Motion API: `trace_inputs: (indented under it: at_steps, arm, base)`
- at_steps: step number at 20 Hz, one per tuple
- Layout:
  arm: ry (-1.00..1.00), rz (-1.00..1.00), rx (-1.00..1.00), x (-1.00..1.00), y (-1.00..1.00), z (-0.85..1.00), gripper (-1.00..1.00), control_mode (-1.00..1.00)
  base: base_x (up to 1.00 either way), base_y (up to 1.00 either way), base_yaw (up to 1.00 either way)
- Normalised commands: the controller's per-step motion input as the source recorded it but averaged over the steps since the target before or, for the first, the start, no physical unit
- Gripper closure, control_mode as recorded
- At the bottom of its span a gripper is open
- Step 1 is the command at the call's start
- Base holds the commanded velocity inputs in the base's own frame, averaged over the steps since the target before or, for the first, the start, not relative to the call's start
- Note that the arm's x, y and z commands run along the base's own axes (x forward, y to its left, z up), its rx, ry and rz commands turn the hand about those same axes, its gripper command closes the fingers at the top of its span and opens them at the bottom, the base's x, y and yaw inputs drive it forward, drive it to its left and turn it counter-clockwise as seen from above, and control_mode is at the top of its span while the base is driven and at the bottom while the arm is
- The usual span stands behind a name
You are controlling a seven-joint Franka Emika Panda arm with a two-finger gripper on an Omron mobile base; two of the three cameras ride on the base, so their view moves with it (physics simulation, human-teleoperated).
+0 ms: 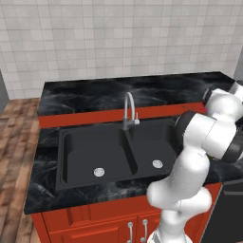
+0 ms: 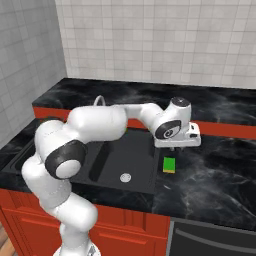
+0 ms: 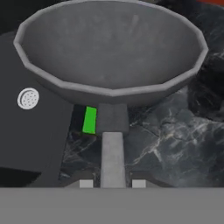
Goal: Pick the pan and sponge and place them into the sink. Then turn on the water.
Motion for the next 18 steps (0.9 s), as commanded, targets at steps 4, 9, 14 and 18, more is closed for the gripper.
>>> trace_inputs:
  at_steps: [4,9,14,18]
  arm:
    - [-0.26,0.01,-0.11,-0.71,0.66,0.54,1.0,-1.0]
    - [-0.21,0.04,-0.08,-0.65,0.66,0.12,1.0,-1.0]
    - [-0.14,0.09,-0.08,-0.41,0.77,0.0,1.0,-1.0]
    - [-0.1,0.09,-0.08,-0.19,0.78,0.01,1.0,-1.0]
  base:
    - [0.0,0.0,0.0]
    - [0.0,0.0,0.0]
    - [0.0,0.0,0.0]
    - [0.0,0.0,0.0]
